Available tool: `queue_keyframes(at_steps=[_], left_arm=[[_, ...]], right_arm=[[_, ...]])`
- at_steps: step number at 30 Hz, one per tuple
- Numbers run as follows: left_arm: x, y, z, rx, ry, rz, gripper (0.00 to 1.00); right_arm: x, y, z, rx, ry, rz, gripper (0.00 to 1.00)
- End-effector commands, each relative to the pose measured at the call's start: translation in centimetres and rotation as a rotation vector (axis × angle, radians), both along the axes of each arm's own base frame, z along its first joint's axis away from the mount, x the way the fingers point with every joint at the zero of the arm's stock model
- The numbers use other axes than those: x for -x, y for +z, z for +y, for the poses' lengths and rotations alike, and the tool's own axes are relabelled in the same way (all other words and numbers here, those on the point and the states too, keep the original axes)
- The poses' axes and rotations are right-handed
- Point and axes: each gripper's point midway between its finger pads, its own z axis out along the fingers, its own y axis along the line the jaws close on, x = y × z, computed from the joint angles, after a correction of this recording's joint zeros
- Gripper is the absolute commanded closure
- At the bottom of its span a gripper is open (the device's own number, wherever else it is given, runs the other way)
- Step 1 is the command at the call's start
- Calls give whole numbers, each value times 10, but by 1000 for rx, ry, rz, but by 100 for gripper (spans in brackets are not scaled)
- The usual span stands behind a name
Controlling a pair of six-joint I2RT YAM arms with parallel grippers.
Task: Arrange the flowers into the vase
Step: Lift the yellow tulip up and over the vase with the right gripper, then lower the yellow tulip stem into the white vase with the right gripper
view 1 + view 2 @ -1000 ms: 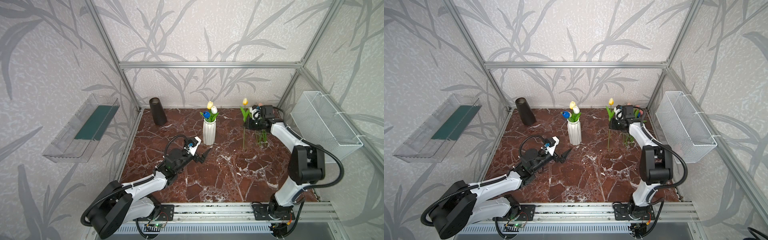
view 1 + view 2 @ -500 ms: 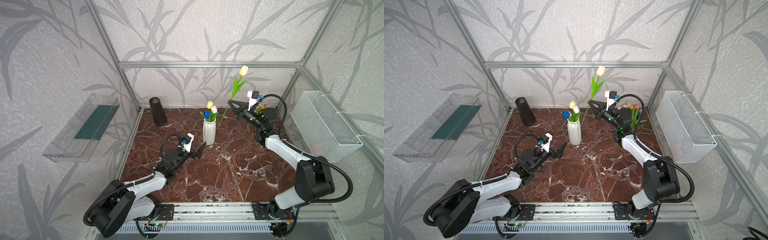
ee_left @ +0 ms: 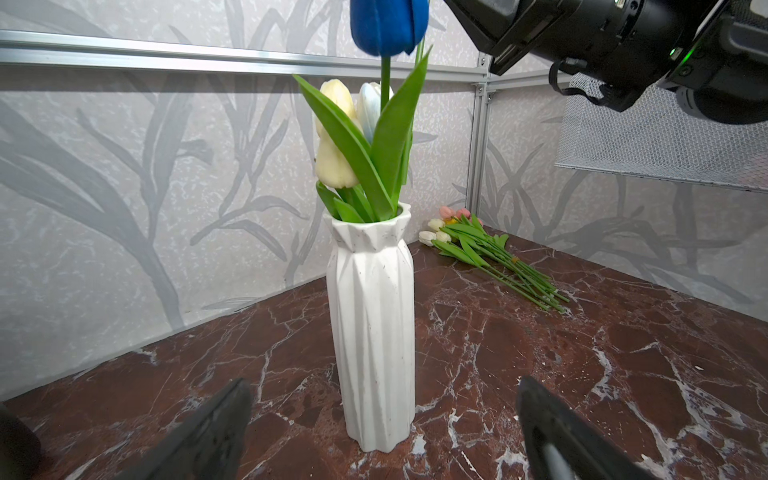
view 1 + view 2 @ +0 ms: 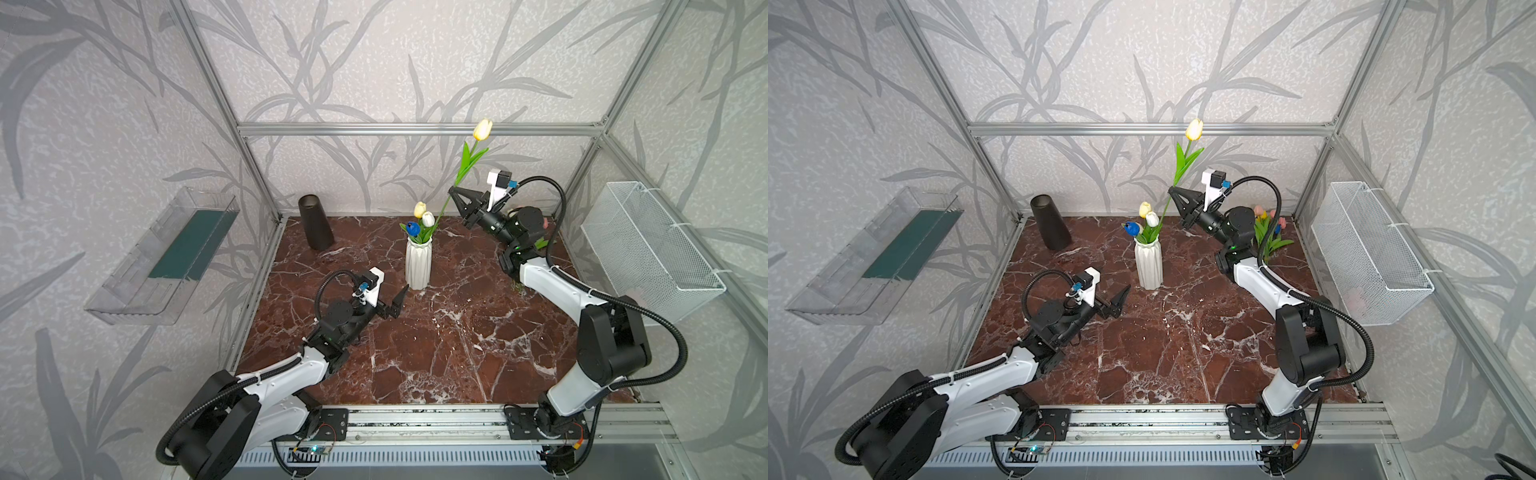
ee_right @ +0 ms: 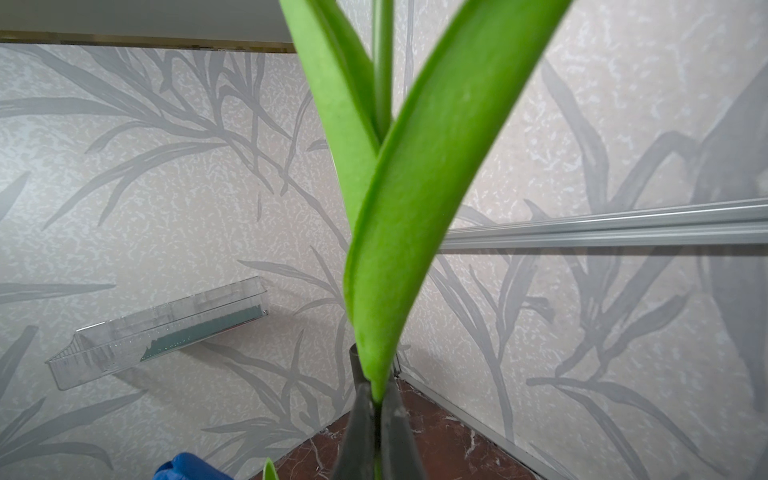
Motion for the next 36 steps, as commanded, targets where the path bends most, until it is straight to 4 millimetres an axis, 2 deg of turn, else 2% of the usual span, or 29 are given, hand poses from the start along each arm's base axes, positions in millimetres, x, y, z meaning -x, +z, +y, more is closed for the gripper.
queue_keyframes(at_steps=[1,13,23,30,33,36], left_arm=[[0,-2,1,-17,3,-6,0],[-3,-9,1,-26,7,7,0],[-4,-8,-1,-34,7,5,1],[-5,-9,-4,-36,-3,2,0],[-5,-9,-4,-33,-6,2,1],[-5,-10,-5,-35,-11,4,0]], right_arm=[[-6,-5,7,57,-35,-35,100],[1,-37,32,181,-9,-46,100],[33,-75,46,314,39,-108,100],[42,-98,59,379,61,-103,100],[45,-101,59,382,62,-97,93],[45,-102,57,392,55,-70,73]])
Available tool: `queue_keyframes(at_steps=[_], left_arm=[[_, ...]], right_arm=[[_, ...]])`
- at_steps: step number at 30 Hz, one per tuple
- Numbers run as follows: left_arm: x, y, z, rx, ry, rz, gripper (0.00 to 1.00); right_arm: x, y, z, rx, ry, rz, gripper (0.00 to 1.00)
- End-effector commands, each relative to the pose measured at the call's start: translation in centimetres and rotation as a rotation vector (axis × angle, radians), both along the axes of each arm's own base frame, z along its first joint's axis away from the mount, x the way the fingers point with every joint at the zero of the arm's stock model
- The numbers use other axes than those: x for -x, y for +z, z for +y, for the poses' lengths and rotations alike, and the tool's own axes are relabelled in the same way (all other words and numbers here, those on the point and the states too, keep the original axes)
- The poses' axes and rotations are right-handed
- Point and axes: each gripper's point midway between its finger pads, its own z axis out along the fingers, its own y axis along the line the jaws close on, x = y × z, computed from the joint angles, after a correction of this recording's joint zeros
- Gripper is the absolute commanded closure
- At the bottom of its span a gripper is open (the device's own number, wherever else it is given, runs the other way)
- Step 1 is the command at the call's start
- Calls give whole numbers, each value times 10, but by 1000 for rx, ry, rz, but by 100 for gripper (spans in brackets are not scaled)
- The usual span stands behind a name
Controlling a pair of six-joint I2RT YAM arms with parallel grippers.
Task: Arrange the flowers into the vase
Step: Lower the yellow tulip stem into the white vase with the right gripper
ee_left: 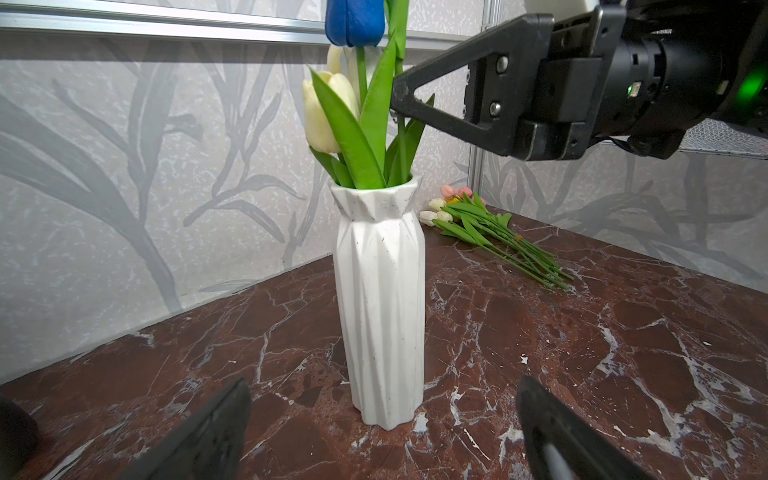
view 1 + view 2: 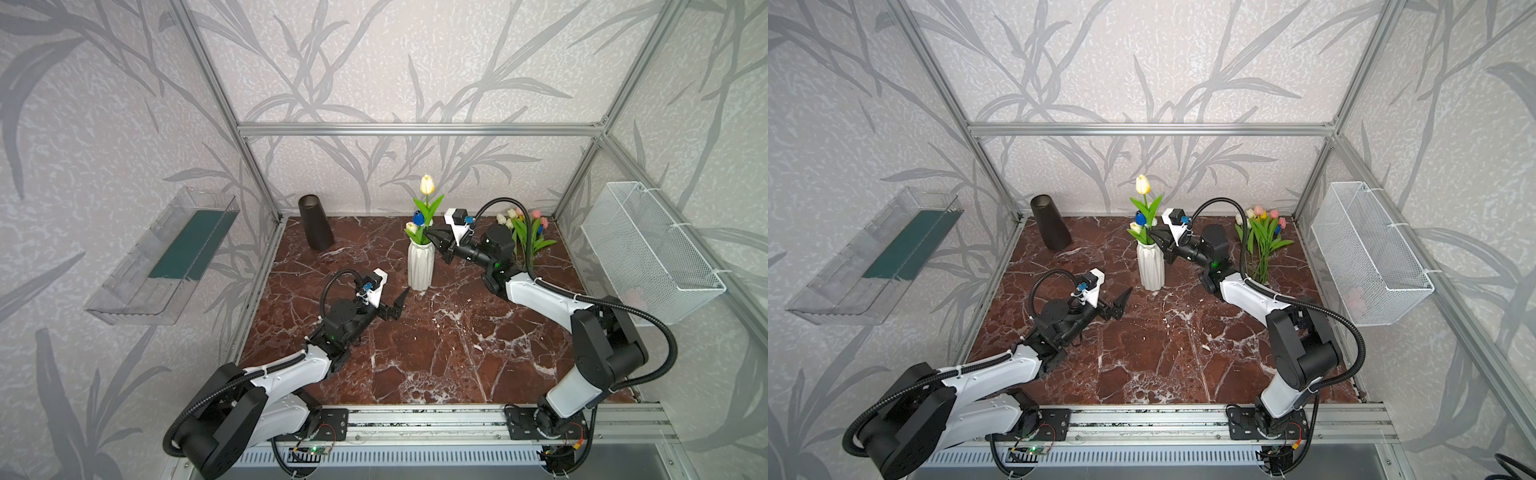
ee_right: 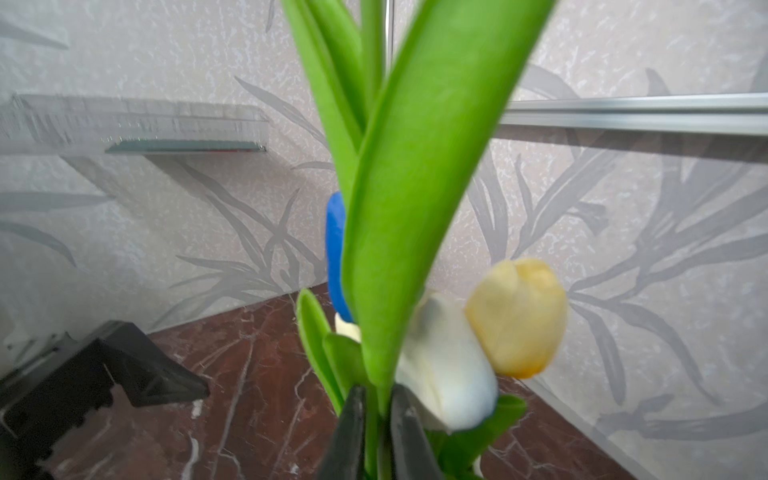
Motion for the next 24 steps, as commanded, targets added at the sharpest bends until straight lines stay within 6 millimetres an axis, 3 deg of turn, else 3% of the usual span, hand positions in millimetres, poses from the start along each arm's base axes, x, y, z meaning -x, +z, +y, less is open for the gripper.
queue_keyframes(at_steps=[1,4,8,14,24], left_arm=[[-1,8,-1,5,-8,-27,1],[-1,9,0,6,-2,-31,1],[0,7,-1,6,-7,-29,1],[1,5,0,13,-6,-27,1],[4,3,4,11,4,-22,1]], right_arm=[[9,13,-3,11,-7,-18,68],[8,21,-8,9,-43,-21,61],[10,35,-11,4,-61,-21,59],[5,45,-15,13,-96,-4,72],[-13,8,-11,63,-128,84,71]])
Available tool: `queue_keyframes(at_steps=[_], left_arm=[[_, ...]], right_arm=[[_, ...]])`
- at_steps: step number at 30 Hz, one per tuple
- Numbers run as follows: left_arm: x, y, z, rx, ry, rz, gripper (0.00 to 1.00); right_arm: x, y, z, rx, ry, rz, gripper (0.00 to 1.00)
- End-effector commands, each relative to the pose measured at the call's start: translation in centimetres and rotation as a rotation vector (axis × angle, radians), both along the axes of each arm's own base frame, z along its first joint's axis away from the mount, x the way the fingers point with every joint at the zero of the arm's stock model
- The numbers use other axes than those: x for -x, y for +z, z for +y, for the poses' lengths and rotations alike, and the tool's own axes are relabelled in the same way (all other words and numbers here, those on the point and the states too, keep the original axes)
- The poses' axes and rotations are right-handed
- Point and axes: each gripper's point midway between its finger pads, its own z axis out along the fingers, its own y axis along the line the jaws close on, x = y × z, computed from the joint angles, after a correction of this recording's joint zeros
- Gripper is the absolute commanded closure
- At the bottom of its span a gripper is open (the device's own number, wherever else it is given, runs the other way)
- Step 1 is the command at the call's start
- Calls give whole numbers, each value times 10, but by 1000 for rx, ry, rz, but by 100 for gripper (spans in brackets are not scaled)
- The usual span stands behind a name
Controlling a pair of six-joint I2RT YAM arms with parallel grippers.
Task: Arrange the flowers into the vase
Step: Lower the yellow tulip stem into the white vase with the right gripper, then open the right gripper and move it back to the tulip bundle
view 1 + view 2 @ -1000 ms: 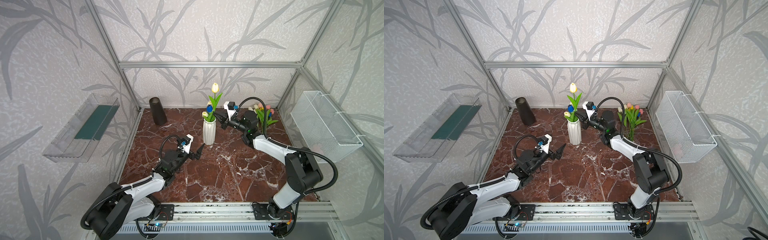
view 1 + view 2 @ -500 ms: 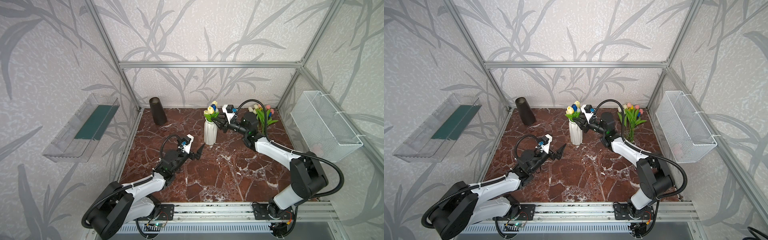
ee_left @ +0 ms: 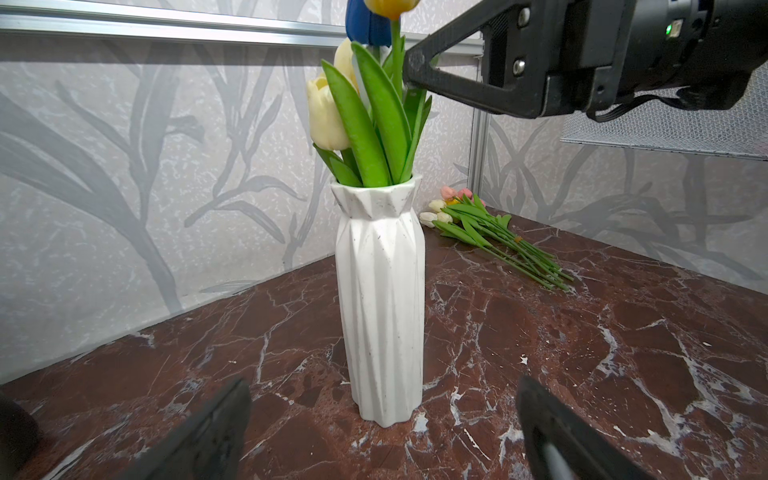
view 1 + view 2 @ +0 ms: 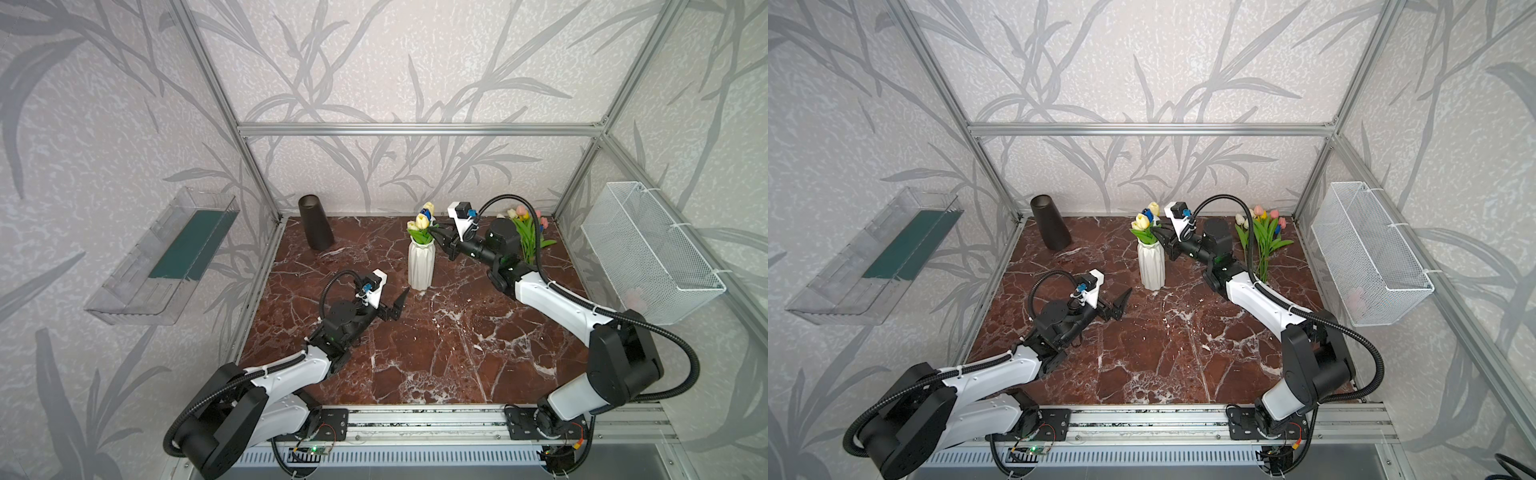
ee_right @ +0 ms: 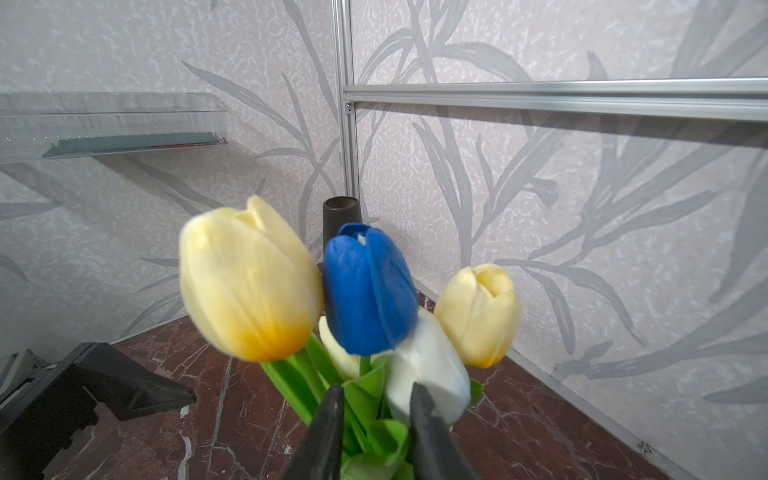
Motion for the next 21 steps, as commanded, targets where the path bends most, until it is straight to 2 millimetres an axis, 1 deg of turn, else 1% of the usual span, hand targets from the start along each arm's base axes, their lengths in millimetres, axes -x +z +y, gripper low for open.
queue_keyframes(at_steps=[1,4,7,10,13,16,18,19,21], left_arm=[[2,4,3,7,6,-19,1],[2,5,5,9,11,-20,0],[2,4,4,11,8,-15,1],[2,3,5,9,13,-12,0],[2,2,6,11,18,-10,1],[1,2,6,9,22,-11,0],[1,3,7,10,28,-15,0],[0,3,7,11,28,-16,0],[0,5,6,12,23,-19,1]], right_arm=[[-7,-9,5,19,-11,23,71],[-12,-18,8,27,-24,38,71],[-12,-19,13,33,-15,41,72],[-6,-16,17,43,1,26,72],[2,-6,14,42,8,0,72],[11,5,5,43,-13,-21,67],[20,15,-4,46,-33,-45,60],[21,17,-9,48,-54,-46,59],[22,22,-25,40,-101,-40,57]])
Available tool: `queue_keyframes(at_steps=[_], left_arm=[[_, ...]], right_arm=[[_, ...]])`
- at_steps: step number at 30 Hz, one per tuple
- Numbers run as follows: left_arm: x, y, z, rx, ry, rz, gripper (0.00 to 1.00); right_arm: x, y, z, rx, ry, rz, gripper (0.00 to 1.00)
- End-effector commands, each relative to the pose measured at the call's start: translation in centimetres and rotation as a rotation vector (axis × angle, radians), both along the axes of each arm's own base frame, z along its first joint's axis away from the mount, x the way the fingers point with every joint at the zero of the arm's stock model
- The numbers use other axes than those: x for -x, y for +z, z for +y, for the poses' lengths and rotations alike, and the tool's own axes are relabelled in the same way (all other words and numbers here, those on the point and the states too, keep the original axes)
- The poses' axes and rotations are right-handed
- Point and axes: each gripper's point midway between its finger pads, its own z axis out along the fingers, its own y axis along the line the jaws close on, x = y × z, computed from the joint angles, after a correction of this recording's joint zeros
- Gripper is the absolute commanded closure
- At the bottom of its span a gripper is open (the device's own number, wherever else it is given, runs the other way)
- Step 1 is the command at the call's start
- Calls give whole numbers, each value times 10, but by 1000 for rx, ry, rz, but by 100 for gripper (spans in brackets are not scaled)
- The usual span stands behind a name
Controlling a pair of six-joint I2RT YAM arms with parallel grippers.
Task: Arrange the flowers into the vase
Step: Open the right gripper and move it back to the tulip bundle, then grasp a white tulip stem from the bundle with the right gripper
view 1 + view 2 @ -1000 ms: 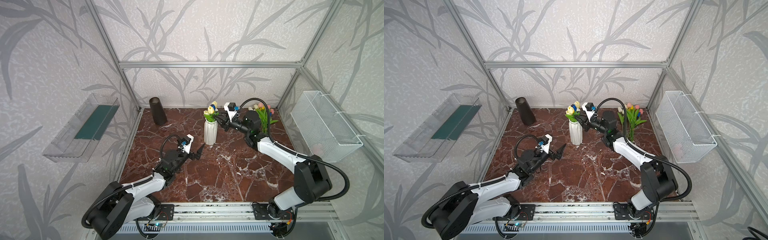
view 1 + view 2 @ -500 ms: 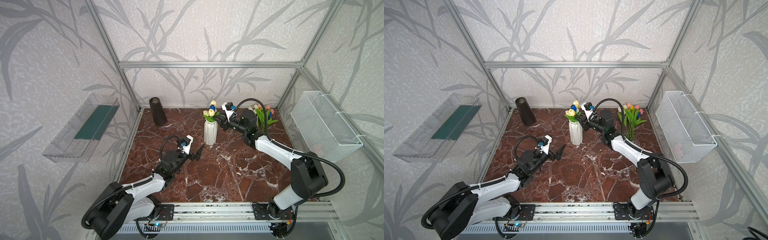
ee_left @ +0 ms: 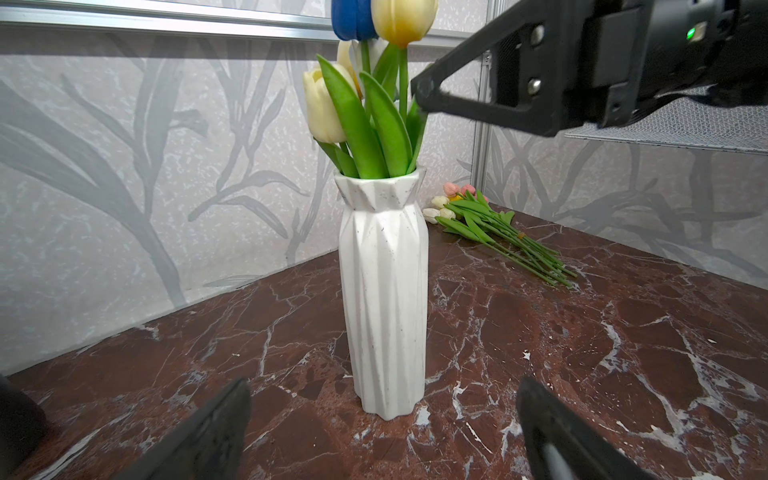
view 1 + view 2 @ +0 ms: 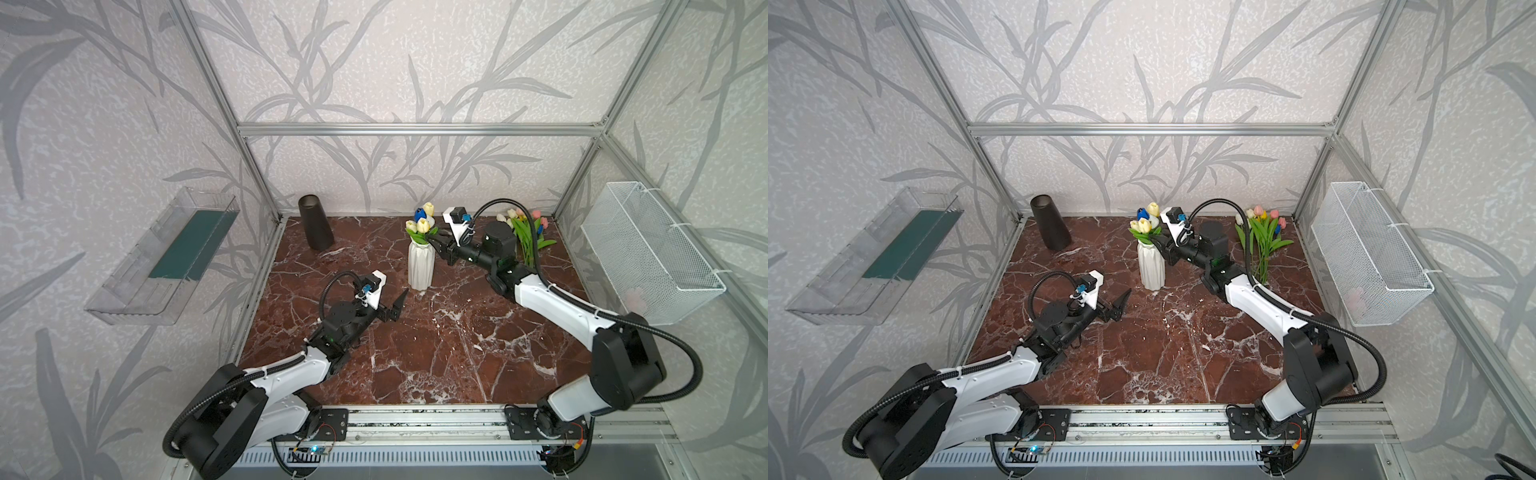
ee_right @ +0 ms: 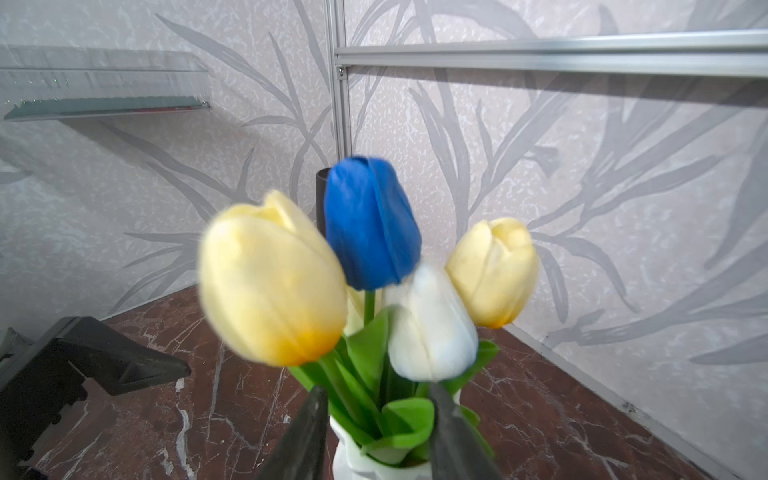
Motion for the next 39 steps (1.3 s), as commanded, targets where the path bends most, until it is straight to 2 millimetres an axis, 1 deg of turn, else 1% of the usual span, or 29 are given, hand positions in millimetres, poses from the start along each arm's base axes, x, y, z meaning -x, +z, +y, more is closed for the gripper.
queue_keyframes(at_steps=[1,3,6,8,10,11,13,14,15,17,18,19,20,21,22,24,27,30,32,34,37,39], left_arm=[[0,9,3,16,8,-27,0],[1,11,2,19,2,-31,1],[0,14,1,24,-2,-38,1],[-1,14,-1,19,-6,-36,0],[-1,13,-2,16,-10,-33,1],[-2,13,-3,13,-11,-33,1],[-3,11,-6,5,-22,-30,0],[-3,9,-8,-1,-32,-26,1],[-4,8,-12,-8,-49,-19,0],[-3,5,-20,-23,-92,3,1],[-2,5,-26,-30,-121,10,0],[-1,4,-30,-35,-144,12,1],[1,4,-34,-41,-167,12,1],[1,4,-36,-47,-180,8,1],[0,5,-37,-51,-183,6,0],[-1,3,-38,-65,-181,13,0],[-2,2,-38,-79,-181,11,1],[-1,1,-37,-85,-174,11,0],[-1,-2,-35,-86,-166,17,1],[0,-4,-35,-88,-167,21,1],[0,-8,-31,-92,-147,26,0],[0,-9,-29,-91,-139,23,0]], right_arm=[[7,22,-25,-17,-65,-36,57],[6,24,-43,-37,-103,-21,57],[-1,18,-75,-58,-185,13,56],[-8,9,-94,-67,-227,52,55],[-20,-4,-116,-53,-295,107,54],[-28,-14,-130,-34,-360,143,55],[-45,-40,-163,20,-520,225,54],[-55,-56,-184,49,-610,286,55],[-65,-76,-203,85,-680,364,57],[-78,-113,-236,139,-785,533,62],[-84,-130,-249,155,-811,614,62],[-87,-145,-257,179,-823,684,64],[-91,-164,-266,217,-843,755,65],[-95,-178,-273,257,-863,805,66],[-99,-186,-276,286,-868,836,67],[-107,-210,-281,349,-872,915,69],[-115,-235,-292,434,-896,1025,72],[-128,-254,-301,477,-926,1047,72],[-135,-259,-299,476,-916,1060,72],[-138,-263,-301,503,-914,1064,72],[-141,-271,-310,523,-947,1070,72],[-143,-277,-313,509,-942,1091,72]])
